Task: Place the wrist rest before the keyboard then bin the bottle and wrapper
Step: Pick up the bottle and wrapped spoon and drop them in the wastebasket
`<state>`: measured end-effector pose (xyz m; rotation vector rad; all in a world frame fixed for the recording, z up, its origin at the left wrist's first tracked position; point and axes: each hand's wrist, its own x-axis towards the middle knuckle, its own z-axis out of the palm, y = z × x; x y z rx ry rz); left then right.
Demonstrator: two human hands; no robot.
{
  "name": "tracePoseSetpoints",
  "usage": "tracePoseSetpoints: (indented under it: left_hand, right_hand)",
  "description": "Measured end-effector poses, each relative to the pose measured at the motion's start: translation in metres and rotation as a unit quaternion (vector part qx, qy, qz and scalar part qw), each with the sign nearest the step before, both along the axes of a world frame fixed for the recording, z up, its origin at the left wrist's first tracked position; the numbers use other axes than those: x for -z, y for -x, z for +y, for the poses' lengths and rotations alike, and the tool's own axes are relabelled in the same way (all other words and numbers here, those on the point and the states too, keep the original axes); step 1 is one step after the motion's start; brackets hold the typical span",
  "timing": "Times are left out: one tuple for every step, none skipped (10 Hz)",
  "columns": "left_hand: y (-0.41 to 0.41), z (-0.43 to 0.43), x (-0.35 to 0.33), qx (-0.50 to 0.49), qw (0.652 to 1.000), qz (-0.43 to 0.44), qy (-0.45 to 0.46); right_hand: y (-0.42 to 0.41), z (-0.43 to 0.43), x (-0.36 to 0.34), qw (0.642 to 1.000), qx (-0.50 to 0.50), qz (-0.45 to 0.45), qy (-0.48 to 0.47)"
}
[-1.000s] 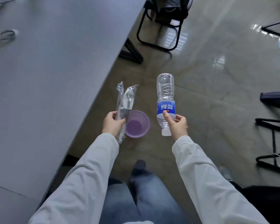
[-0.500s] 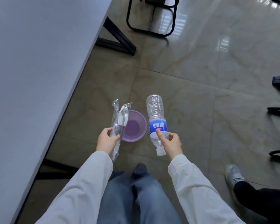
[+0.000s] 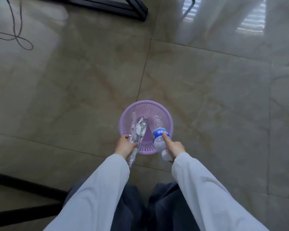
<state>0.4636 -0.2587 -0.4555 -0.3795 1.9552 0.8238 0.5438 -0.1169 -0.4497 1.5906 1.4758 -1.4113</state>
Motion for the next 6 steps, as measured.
tracePoseSetpoints:
  left_hand:
    - [0.013, 0.006, 0.024, -0.007, 0.999, -0.009, -0.032]
    - [0.019, 0.005, 0.031, -0.026, 0.998, -0.013, -0.064]
    - [0.016, 0.004, 0.015, -0.042, 0.997, 0.001, -0.065]
    - [0.009, 0.005, -0.01, -0.036, 0.998, -0.005, -0.06]
    - [0.002, 0.009, -0.047, -0.041, 0.997, 0.012, -0.066]
    - [-0.001, 0.022, -0.094, -0.062, 0.995, 0.021, -0.07]
  right_hand:
    - [0.019, -0.001, 0.027, 1.0, 0.001, 0.018, -0.001]
    - [0.027, -0.005, 0.033, 1.0, -0.001, 0.018, -0.002]
    - [0.024, -0.009, 0.02, 1.0, -0.002, 0.022, -0.007]
    - [0.022, -0.016, -0.007, 0.999, 0.0, 0.043, 0.0]
    - [0.02, -0.023, -0.047, 0.997, 0.026, 0.07, -0.008]
    - [0.019, -0.025, -0.094, 0.99, 0.085, 0.112, -0.023]
